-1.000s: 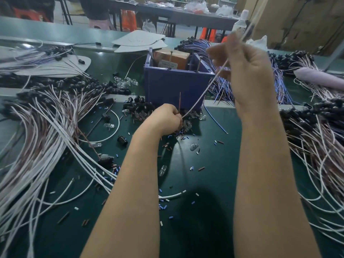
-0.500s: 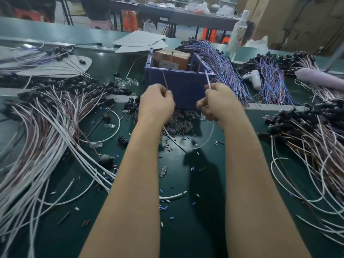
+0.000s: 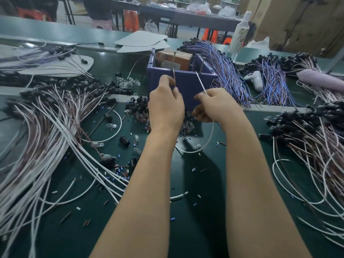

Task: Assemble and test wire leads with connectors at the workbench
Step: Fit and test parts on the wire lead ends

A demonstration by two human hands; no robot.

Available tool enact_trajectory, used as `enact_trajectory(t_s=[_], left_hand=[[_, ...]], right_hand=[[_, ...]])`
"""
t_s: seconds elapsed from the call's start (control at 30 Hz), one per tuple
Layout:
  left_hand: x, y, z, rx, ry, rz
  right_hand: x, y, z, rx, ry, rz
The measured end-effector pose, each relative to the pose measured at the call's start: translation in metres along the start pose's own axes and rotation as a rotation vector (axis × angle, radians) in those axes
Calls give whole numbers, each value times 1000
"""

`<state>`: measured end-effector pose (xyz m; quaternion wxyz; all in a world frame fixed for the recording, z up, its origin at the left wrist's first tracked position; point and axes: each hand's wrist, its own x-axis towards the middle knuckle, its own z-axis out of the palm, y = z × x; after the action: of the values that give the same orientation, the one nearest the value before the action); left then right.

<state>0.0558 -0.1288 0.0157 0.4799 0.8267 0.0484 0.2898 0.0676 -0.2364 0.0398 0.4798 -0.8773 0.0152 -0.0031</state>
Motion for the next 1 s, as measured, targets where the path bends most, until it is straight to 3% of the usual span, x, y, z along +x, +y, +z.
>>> enact_trajectory(t_s=[0.2,0.47,0.63,0.77,1.0], left_hand=[[1,-4,-1,-84,53,-51],[-2,5,7,26,-115,-24],[-7,8,14,107,-185,-1],[-10,10,18,110,-186,-9],[-13,7,17,20,-107,-10]], right_hand=[[4,3,-2,8,60,-7],[7,4,-5,81,186,-84],[7,6,-2,112,130,19],[10,11,-3,-16,69,97],[12,19,-8,-215,328,-67]])
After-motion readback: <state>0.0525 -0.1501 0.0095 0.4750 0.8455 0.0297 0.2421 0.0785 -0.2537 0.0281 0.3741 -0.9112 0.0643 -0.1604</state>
